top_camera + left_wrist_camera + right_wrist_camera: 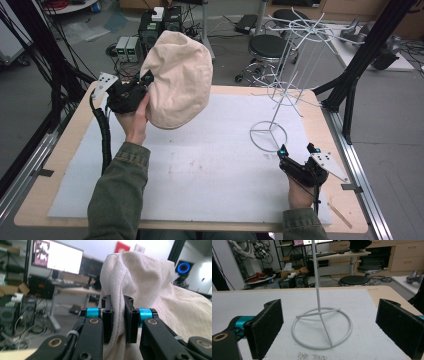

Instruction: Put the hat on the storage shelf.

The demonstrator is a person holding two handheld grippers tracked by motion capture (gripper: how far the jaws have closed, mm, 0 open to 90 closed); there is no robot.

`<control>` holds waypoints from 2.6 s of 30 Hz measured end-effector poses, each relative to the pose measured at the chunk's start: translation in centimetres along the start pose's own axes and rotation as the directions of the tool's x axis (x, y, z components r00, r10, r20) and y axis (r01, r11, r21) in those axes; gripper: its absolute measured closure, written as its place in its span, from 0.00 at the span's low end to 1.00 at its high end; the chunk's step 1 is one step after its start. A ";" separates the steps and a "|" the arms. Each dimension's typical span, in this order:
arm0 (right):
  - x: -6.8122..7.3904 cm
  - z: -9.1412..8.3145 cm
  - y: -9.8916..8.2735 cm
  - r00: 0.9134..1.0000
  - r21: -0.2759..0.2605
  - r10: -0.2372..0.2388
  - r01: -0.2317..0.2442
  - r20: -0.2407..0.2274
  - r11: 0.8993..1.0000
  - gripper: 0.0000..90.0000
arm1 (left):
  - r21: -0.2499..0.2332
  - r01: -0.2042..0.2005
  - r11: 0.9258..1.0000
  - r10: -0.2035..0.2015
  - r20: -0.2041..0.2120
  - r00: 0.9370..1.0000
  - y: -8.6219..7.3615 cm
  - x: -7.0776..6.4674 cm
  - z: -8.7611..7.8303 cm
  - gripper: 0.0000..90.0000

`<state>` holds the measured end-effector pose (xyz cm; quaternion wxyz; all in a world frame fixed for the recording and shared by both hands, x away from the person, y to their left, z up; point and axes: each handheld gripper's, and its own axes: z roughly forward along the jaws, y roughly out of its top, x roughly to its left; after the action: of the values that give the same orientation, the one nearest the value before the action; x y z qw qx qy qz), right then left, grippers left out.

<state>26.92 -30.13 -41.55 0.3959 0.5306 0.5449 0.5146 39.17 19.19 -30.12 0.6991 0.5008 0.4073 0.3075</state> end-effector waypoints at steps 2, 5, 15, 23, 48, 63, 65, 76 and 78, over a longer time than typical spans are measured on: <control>0.0 0.0 0.0 1.000 0.000 0.001 -0.001 0.001 1.000 0.07 | -0.048 -0.004 0.999 0.006 0.036 0.999 0.5 -0.3 -0.3 0.89; 0.0 0.0 0.0 1.000 0.001 0.000 0.000 0.002 1.000 0.07 | -0.106 -0.006 0.994 0.013 0.070 0.997 1.1 -0.8 -0.6 0.89; 0.0 -0.1 0.0 1.000 -0.001 -0.002 0.002 -0.002 1.000 0.07 | -0.258 -0.054 0.965 0.090 0.129 0.987 3.2 -2.7 -0.7 0.89; -0.1 -0.1 0.0 1.000 0.002 0.000 0.000 -0.003 1.000 0.07 | -0.288 -0.058 0.956 0.113 0.179 0.977 4.6 -4.4 0.4 0.89; -0.1 -0.1 0.0 1.000 -0.004 0.005 -0.005 -0.009 1.000 0.07 | -0.289 0.005 0.957 0.087 0.303 0.949 5.7 -8.1 4.8 0.89; -0.1 -0.4 0.1 1.000 -0.007 -0.002 0.002 -0.016 1.000 0.07 | -0.277 0.049 0.960 0.055 0.356 0.933 6.1 -11.7 8.9 0.89; -0.2 -0.5 0.1 1.000 -0.010 -0.004 0.004 -0.015 1.000 0.07 | -0.273 0.050 0.961 0.052 0.354 0.934 6.0 -12.0 9.4 0.89; -0.2 -0.6 0.1 1.000 -0.010 -0.007 0.007 -0.015 1.000 0.07 | -0.271 0.099 0.957 0.008 0.365 0.931 5.9 -12.3 11.2 0.89; -0.2 -0.6 0.1 1.000 -0.013 -0.005 0.005 -0.015 1.000 0.07 | -0.256 0.095 0.962 0.002 0.356 0.934 5.5 -12.2 11.6 0.89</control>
<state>26.35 -30.46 -41.41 0.3963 0.5227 0.5461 0.5211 43.37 5.41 -19.79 0.8295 0.4383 0.2414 0.2481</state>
